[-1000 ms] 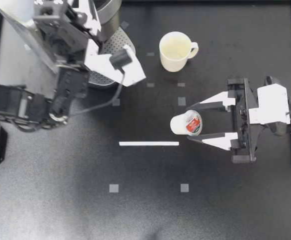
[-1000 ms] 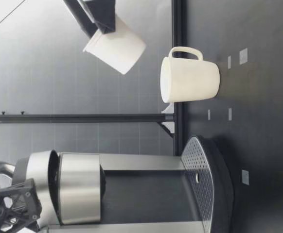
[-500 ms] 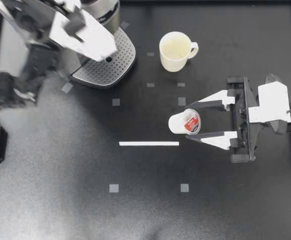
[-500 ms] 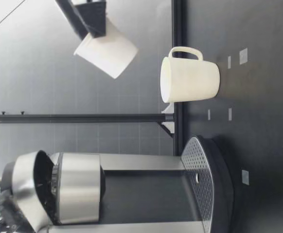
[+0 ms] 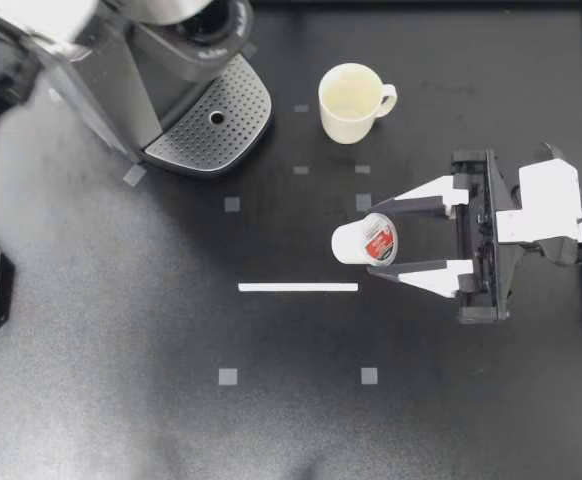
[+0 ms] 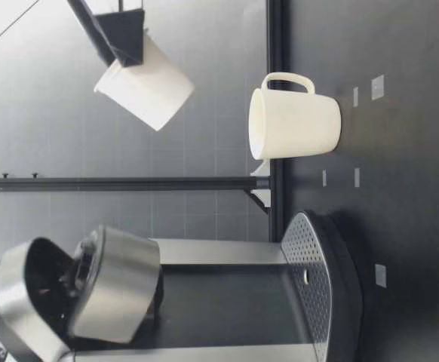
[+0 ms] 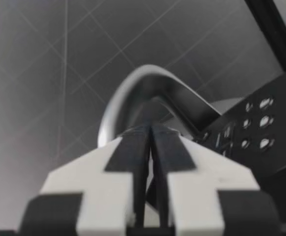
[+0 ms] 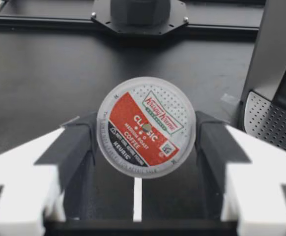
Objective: Place the coffee capsule inside the capsule container, then place the cup onto the center of the cup tray.
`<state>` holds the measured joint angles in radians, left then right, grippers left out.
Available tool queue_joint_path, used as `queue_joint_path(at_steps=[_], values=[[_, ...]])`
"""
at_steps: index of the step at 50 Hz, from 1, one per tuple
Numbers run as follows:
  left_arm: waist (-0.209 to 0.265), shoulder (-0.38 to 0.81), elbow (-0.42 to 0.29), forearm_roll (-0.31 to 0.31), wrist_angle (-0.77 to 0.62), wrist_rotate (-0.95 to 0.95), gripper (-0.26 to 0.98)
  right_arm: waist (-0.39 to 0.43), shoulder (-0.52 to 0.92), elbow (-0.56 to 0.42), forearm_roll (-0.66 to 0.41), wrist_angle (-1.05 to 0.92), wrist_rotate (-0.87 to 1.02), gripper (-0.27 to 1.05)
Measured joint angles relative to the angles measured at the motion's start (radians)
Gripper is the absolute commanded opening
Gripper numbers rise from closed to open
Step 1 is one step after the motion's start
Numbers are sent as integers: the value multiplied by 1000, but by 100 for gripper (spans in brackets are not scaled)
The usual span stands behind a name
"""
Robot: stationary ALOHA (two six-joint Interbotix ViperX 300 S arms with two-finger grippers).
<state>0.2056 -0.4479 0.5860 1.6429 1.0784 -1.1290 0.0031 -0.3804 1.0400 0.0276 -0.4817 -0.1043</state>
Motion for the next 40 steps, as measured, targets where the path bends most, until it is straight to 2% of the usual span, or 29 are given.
queue_joint_path(at_steps=[8,30,40], values=[[52,-34,28,-2,-67,-48,11,0,0,-2,2,-2,2,47],[63,-51,37,-2,-100,-57,11,-5,-2,-31,3,-8,-2,47],[75,-120,40,2,-253,-140,12,-95,-15,-100,3,-48,-9,47]])
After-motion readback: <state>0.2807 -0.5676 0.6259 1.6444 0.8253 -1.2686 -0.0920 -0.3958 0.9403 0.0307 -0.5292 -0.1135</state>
